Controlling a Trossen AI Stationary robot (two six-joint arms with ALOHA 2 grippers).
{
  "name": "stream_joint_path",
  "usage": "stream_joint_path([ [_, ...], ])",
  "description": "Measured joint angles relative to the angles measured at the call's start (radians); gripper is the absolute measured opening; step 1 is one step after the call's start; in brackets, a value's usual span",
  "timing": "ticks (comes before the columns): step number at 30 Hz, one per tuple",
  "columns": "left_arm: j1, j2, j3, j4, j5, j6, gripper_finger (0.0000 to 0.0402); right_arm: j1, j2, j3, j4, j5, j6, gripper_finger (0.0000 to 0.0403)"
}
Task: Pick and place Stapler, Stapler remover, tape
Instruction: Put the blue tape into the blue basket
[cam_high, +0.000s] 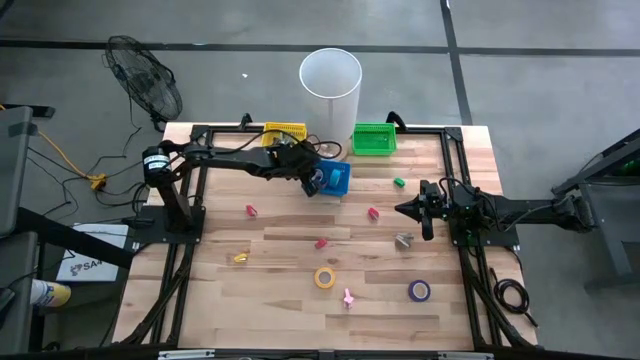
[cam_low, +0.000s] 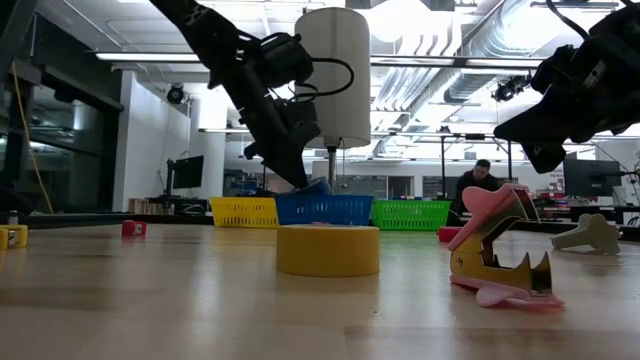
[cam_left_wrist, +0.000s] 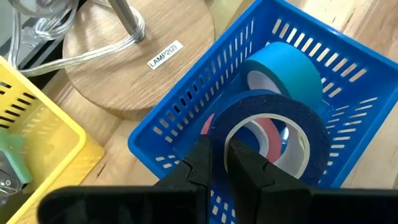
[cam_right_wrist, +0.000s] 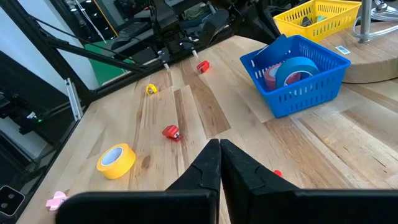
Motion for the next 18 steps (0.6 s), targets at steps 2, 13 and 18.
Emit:
stream_joint_path([
  [2, 0.006, 0.0, 0.021, -0.032, 0.015, -0.004, 0.0026, 0.0, 0.0, 0.0, 0.0, 0.0, 0.0, 0.0],
  [13, 0.008, 0.014, 0.159, -0.248, 0.025, 0.02, 0.0026, 0.0, 0.0, 0.0, 0.0, 0.0, 0.0, 0.0],
  [18, 0.008, 0.021, 0.162, -0.253, 0.024, 0.004, 0.0026, 0.0, 0.0, 0.0, 0.0, 0.0, 0.0, 0.0],
])
